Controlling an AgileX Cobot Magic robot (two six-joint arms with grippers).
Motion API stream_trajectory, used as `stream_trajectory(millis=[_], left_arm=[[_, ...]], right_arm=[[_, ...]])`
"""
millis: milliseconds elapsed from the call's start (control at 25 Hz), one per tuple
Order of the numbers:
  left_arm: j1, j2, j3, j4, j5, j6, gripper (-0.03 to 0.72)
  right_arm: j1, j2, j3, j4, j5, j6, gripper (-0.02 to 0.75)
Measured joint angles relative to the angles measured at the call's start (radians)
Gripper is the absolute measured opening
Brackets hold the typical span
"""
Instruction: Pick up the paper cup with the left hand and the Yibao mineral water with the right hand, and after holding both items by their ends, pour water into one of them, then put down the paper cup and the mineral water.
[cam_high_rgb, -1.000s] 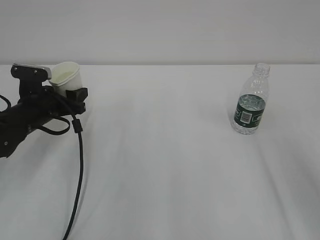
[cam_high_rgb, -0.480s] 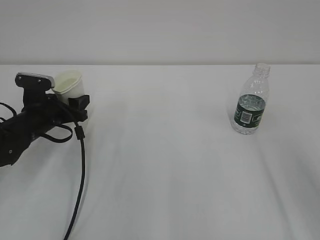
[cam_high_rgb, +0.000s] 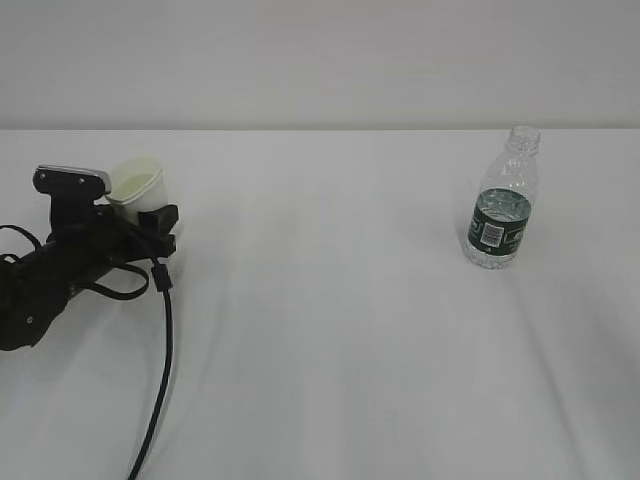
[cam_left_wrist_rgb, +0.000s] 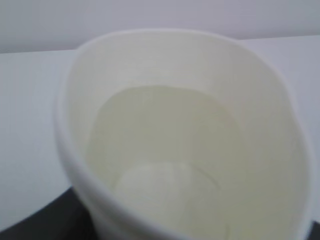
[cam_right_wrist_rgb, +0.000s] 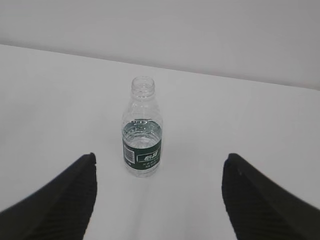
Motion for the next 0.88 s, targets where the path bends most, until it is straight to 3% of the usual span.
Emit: stream_trajectory(millis=[880], left_arm=[[0.0, 0.055, -0.006, -0.016, -0.045, 0.016, 0.424]], right_arm=[[0.0, 0.0, 0.002, 0.012, 0.0, 0.0, 0.591]])
